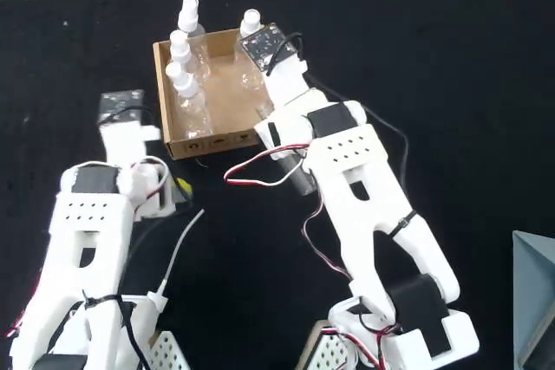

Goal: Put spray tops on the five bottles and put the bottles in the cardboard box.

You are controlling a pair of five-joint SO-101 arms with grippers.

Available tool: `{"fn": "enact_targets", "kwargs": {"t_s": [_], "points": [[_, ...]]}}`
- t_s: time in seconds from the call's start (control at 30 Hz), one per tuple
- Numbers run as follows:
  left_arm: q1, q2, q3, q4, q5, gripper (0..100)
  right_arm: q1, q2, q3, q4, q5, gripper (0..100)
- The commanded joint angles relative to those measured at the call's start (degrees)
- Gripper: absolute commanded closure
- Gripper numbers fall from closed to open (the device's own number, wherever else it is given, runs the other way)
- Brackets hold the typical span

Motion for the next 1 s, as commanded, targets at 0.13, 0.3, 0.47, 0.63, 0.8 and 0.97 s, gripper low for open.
{"fn": "enact_targets", "kwargs": {"t_s": [0.13, 0.3, 0.47, 0.63, 0.8, 0.97], "points": [[5.85, -1.58, -2.42, 0.44, -4.04, 72, 1.58, -3.21, -4.0, -2.02, -0.7, 96.6], [6.2, -1.41, -2.24, 0.53, -4.04, 72, 2.9, -3.21, -4.09, -2.11, -0.7, 96.6], [6.2, -1.41, -0.84, 0.53, -6.95, 72, 4.84, -3.21, -4.0, -3.25, -0.7, 96.6], [6.29, -1.41, 2.59, -0.09, -8.97, 77, 4.57, -3.21, -4.0, -3.25, -0.7, 96.6], [6.37, -1.41, 4.79, -0.18, -8.97, 79, 4.57, -3.21, -4.0, -3.25, -0.7, 96.6], [6.46, -1.41, 8.92, -4.13, -8.97, 79, 4.57, -3.21, -4.0, -3.25, -0.7, 96.6]]}}
